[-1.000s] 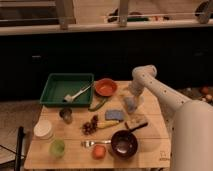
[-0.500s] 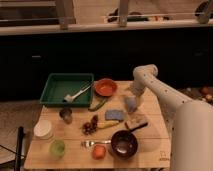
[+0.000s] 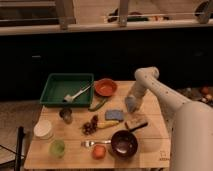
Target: Place towel in metal cup
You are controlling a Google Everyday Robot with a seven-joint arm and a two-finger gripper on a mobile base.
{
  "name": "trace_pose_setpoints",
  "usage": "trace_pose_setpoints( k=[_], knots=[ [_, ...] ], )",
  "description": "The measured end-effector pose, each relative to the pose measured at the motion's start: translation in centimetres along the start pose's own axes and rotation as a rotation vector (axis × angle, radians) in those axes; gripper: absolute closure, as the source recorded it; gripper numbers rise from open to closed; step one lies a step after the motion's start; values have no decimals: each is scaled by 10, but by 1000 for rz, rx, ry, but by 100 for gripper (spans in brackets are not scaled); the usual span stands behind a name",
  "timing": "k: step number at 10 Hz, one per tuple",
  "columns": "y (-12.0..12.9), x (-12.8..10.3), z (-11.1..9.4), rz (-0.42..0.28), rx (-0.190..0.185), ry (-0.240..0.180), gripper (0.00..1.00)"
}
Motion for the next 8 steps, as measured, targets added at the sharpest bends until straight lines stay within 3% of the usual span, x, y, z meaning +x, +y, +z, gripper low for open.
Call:
trace_pose_setpoints(
  k=[4, 8],
  knots=[
    [4, 4, -2, 6, -6, 5, 94],
    [0, 1, -15, -3, -3, 21, 100]
  ],
)
